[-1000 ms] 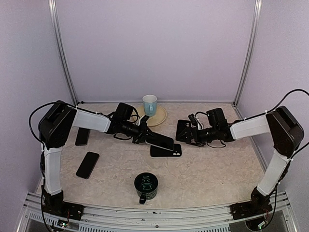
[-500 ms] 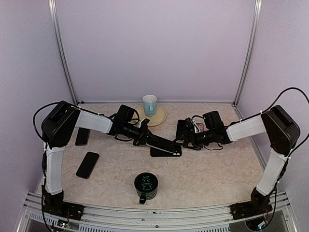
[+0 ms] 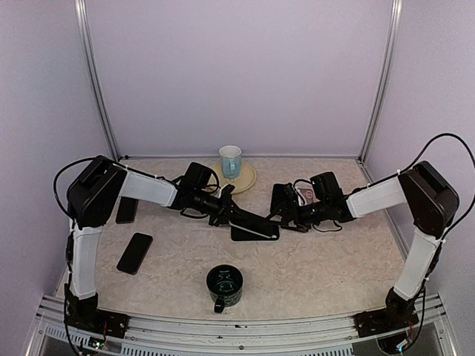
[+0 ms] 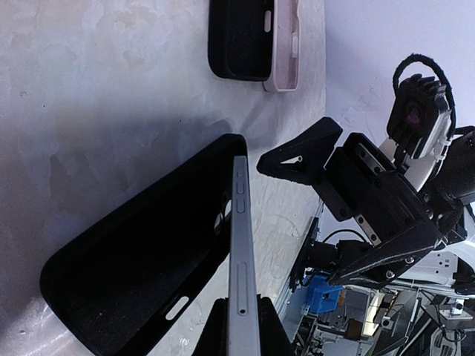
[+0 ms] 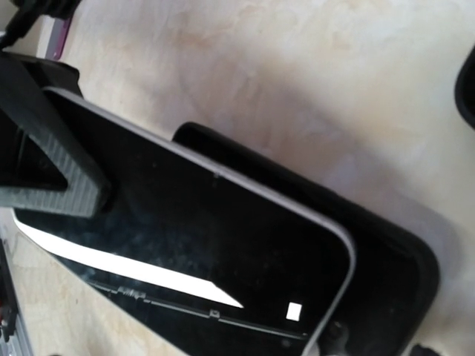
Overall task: Put the phone into the phone case
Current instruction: Install the phone on the phone case.
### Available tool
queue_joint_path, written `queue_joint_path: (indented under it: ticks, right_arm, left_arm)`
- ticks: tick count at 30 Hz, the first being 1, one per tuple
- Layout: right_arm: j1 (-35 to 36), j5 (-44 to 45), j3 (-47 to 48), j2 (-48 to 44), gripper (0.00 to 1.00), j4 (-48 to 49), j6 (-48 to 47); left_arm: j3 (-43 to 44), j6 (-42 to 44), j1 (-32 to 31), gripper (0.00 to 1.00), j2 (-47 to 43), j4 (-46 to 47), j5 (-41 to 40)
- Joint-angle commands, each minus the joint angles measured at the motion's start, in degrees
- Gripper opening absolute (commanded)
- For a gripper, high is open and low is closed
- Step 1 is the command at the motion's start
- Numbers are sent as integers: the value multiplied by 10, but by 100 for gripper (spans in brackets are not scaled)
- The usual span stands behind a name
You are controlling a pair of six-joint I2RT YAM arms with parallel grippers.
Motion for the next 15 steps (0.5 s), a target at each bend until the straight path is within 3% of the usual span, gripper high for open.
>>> queue_joint_path:
  ticks: [1,15]
  right_arm:
    - [7,2,-9,12,100,6,3]
    - [11,-5,-11,26,100,19,11]
  left_arm:
    - [23,-8,-5,0,12,25,21]
    - [26,-22,-8,0,26,35,2]
